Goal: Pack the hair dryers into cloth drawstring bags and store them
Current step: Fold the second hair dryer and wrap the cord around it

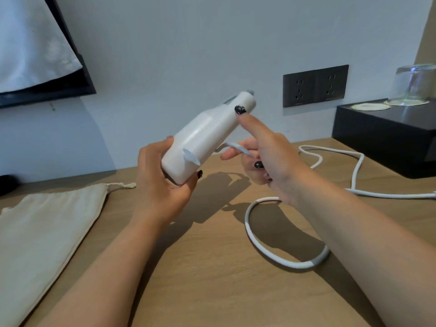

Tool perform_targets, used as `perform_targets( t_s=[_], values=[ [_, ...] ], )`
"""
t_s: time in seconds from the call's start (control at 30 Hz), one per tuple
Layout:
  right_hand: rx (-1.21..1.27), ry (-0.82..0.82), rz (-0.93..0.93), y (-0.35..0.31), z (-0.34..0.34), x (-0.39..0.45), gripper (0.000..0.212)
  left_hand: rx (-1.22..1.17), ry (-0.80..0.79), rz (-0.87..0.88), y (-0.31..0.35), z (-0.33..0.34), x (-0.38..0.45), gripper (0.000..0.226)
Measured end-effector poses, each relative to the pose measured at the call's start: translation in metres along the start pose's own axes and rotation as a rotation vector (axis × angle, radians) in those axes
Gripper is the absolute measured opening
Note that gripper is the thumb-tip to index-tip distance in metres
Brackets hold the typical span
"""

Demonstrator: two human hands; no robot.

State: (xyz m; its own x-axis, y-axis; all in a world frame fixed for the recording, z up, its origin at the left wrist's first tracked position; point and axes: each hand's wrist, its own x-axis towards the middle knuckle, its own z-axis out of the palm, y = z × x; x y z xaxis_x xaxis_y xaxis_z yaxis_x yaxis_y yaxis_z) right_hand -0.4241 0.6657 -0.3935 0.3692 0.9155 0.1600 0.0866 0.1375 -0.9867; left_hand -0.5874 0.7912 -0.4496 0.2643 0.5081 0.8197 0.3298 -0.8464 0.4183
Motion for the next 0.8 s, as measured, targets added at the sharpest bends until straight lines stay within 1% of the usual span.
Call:
perform_targets(
  t_s=[0.13,0.2,0.33,0.37,0.43,0.47,0.53,0.57,0.6,0.67,0.73,0.77,0.8],
  values=[
    [-0.263,0.076,-0.081,0.004,0.008,-0.003,0.067,0.035,0.034,0.128,0.005,0.001,0.0,0.073],
    [-0.29,0.088,-0.082,0.01,0.014,-0.002,0.064,0.079,0.042,0.18,0.005,0.0,0.001,0.071],
    [-0.252,0.09,-0.017,0.018,0.015,0.0,0.058,0.197,0.06,0.257,0.005,-0.002,0.001,0.078],
    [-0.222,0.078,0.012,0.019,0.015,0.0,0.058,0.216,0.08,0.295,0.006,-0.002,0.002,0.076],
    [-0.128,0.036,0.065,0.019,0.015,-0.003,0.047,0.249,0.136,0.371,0.006,-0.003,0.004,0.066],
    [-0.077,0.004,0.081,0.018,0.015,-0.003,0.046,0.261,0.158,0.41,0.006,-0.005,0.006,0.061],
    [-0.016,-0.033,0.07,0.017,0.012,-0.002,0.056,0.222,0.195,0.425,0.006,-0.008,0.007,0.06],
    [-0.009,-0.028,0.051,0.016,0.011,-0.001,0.057,0.167,0.199,0.376,0.008,-0.009,0.006,0.065],
    [-0.003,-0.021,0.028,0.016,0.01,0.0,0.051,0.09,0.2,0.281,0.015,-0.011,0.006,0.074],
    [0.007,-0.014,-0.006,0.016,0.009,0.001,0.042,-0.135,0.164,-0.007,0.026,-0.011,0.005,0.087],
    [0.004,-0.016,-0.033,0.017,0.008,0.003,0.041,-0.386,0.005,-0.283,0.031,-0.009,0.007,0.09],
    [-0.002,-0.007,-0.051,0.018,0.006,0.005,0.043,-0.537,-0.108,-0.382,0.027,-0.008,0.009,0.091],
    [-0.01,0.015,-0.07,0.018,0.003,0.006,0.047,-0.736,-0.23,-0.458,0.024,-0.008,0.009,0.089]
  ],
)
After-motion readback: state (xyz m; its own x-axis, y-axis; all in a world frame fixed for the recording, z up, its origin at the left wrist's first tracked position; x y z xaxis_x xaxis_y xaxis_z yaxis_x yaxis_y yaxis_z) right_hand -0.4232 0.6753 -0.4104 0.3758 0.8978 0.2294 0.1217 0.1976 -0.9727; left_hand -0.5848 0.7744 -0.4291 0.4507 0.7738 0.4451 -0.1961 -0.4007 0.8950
